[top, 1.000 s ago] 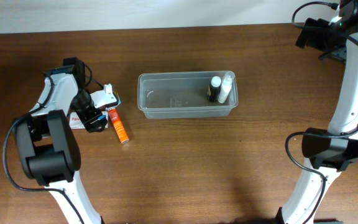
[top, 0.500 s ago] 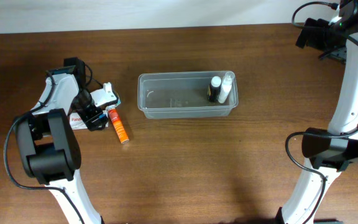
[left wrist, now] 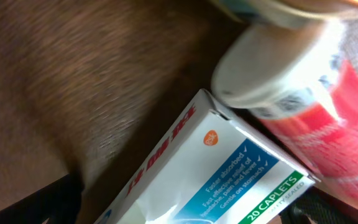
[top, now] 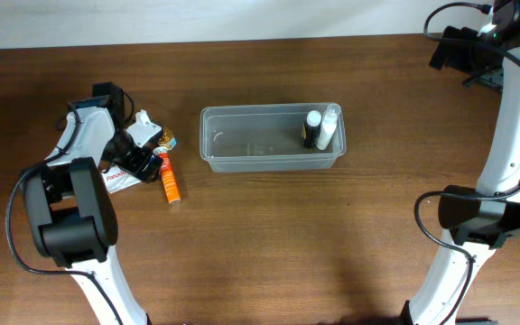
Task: Pack container
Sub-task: 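Lower the left gripper over the white Panadol box, then close the left gripper on the Panadol box and lift it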
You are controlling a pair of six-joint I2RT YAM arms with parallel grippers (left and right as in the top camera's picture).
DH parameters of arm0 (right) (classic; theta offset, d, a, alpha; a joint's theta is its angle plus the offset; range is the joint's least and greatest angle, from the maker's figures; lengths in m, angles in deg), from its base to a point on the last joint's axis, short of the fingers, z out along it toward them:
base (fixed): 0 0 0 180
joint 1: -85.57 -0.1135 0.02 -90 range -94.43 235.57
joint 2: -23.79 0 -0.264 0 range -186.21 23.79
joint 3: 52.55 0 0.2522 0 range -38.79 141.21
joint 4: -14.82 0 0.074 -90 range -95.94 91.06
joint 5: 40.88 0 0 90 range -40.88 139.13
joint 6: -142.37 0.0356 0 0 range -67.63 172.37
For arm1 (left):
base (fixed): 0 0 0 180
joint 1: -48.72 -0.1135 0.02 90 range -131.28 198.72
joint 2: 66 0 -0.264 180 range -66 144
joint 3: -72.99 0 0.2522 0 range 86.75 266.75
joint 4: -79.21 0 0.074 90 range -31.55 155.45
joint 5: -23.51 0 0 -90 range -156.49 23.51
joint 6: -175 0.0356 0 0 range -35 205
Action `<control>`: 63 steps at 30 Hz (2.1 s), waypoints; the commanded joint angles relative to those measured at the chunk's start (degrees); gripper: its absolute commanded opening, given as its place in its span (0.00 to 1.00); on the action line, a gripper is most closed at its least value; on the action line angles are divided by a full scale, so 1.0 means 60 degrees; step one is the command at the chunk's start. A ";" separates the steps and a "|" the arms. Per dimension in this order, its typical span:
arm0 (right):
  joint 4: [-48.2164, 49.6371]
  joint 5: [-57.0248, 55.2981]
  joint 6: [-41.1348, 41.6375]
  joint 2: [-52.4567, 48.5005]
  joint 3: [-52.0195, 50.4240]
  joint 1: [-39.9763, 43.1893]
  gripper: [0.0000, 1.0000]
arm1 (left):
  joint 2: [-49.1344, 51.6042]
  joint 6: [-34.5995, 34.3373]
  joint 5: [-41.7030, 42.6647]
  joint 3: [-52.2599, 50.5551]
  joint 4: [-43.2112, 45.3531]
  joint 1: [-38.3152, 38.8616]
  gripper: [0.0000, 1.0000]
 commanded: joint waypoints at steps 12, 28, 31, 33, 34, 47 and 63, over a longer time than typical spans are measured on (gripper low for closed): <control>-0.0025 0.0011 0.0073 0.0109 0.0095 -0.0040 0.98 | 0.0291 -0.5300 0.0153 -0.0066 -0.0022 -0.0076 0.99; -0.0025 0.0011 0.0073 0.0109 0.0095 -0.0040 0.98 | 0.0291 -0.4732 0.0131 -0.0062 -0.0004 -0.0841 0.94; -0.0025 0.0011 0.0073 0.0109 0.0095 -0.0040 0.98 | 0.0291 -0.4182 -0.0200 -0.0066 0.0131 -0.1035 0.81; -0.0025 0.0011 0.0073 0.0109 0.0095 -0.0044 0.98 | 0.0291 -0.3821 -0.0248 -0.0066 0.0237 -0.1118 0.80; -0.0025 0.0011 0.0073 0.0109 0.0095 -0.0040 0.98 | 0.0291 -0.3628 -0.0248 -0.0066 0.0288 -0.1144 0.78; -0.0029 0.0011 0.0073 0.0109 0.0095 -0.0040 0.98 | 0.0291 -0.4120 -0.0204 -0.0066 0.0321 -0.1133 0.42; -0.0025 0.0011 0.0076 0.0109 0.0095 -0.0040 0.98 | 0.0288 -0.4564 0.0120 0.0284 -0.0357 -0.1133 0.34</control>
